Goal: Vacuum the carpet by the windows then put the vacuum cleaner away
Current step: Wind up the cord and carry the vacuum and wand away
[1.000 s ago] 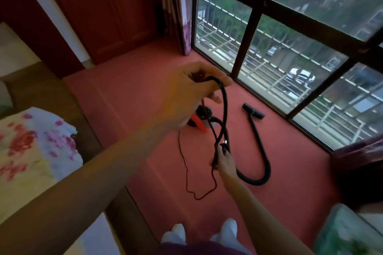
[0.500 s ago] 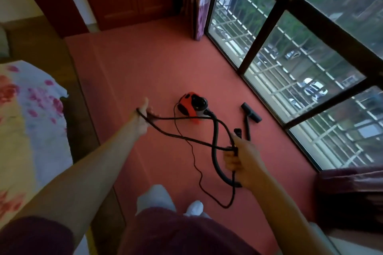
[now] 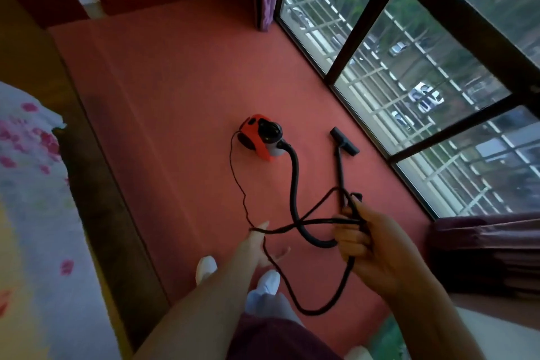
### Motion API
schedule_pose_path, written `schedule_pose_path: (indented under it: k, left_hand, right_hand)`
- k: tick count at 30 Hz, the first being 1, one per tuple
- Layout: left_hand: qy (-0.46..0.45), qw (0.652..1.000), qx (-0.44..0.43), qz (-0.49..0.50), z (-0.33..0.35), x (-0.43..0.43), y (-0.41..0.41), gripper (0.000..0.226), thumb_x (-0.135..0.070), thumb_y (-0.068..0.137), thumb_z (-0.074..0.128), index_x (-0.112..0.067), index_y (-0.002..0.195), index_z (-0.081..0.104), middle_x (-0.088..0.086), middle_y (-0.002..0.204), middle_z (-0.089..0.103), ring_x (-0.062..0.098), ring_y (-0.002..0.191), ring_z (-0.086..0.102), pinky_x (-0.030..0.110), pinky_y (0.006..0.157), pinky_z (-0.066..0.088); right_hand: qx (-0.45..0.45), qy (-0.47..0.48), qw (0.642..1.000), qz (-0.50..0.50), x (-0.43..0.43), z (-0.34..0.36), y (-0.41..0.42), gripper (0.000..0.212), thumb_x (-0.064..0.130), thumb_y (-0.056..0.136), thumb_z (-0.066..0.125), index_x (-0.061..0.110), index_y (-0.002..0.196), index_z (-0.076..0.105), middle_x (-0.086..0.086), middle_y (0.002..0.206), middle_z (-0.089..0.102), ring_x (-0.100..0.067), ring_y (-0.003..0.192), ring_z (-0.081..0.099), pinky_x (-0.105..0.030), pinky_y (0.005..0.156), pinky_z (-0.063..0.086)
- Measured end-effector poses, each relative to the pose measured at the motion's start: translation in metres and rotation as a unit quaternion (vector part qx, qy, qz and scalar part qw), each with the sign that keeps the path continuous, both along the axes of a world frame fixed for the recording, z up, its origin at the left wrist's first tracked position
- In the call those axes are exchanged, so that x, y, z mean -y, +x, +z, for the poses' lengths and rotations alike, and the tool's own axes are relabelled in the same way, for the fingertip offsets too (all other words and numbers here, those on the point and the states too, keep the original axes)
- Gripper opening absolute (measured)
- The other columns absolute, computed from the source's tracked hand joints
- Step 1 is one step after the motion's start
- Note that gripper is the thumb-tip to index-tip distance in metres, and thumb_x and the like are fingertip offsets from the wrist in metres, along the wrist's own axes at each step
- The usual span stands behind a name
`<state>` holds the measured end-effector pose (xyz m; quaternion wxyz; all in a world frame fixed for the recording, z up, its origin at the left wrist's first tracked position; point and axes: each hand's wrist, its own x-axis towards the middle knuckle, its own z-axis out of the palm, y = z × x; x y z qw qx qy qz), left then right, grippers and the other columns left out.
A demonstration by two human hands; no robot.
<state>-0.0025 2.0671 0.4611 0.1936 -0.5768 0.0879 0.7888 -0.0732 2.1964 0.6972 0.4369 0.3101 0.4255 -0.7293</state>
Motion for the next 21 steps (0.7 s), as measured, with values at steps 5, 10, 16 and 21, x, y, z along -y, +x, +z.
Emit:
schedule_pose_path:
  k: [5,10,16,21]
  left_hand:
    - [-0.033,0.983,-0.017,0.182,0.004,0.056,-0.006,0.024,-0.019,0.100,0.056,-0.001,0.085,0.053,0.015,0.065,0.061,0.022,0.038,0.062,0.030,0.039,0.055]
    - [-0.130,0.975,-0.055,0.174,0.018,0.132,-0.011,0.029,-0.020,0.095,0.064,-0.008,0.073,0.050,0.006,0.062,0.055,0.014,0.037,0.061,0.025,0.041,0.055]
    - [-0.308,0.944,-0.083,-0.091,0.038,0.195,-0.001,0.027,-0.005,0.093,0.062,-0.010,0.070,0.048,-0.001,0.038,0.048,0.006,0.028,0.046,0.016,0.034,0.042]
    - [-0.430,0.881,-0.134,-0.142,0.074,0.230,0.008,0.021,0.001,0.092,0.062,-0.007,0.076,0.051,0.002,0.055,0.048,0.007,0.036,0.053,0.020,0.039,0.047]
  right_hand:
    - [-0.022,0.095,0.995,-0.014,-0.009,-0.014,0.011,0.035,0.026,0.100,0.043,0.016,0.067,0.038,0.005,0.054,0.024,0.000,0.032,0.021,-0.011,0.029,0.013]
    - [-0.039,0.167,0.984,-0.056,-0.019,-0.062,0.024,0.032,0.024,0.102,0.043,0.019,0.072,0.032,0.005,0.052,0.023,-0.001,0.031,0.021,-0.012,0.026,0.016]
    - [-0.079,0.240,0.963,-0.092,0.002,-0.111,0.021,0.025,0.004,0.101,0.043,0.010,0.077,0.044,0.004,0.046,0.033,-0.003,0.031,0.026,-0.015,0.028,0.020]
    - [-0.101,0.319,0.942,0.001,0.043,-0.165,0.002,0.011,-0.001,0.094,0.057,-0.001,0.082,0.055,-0.014,0.078,0.053,-0.022,0.063,0.048,-0.032,0.049,0.046]
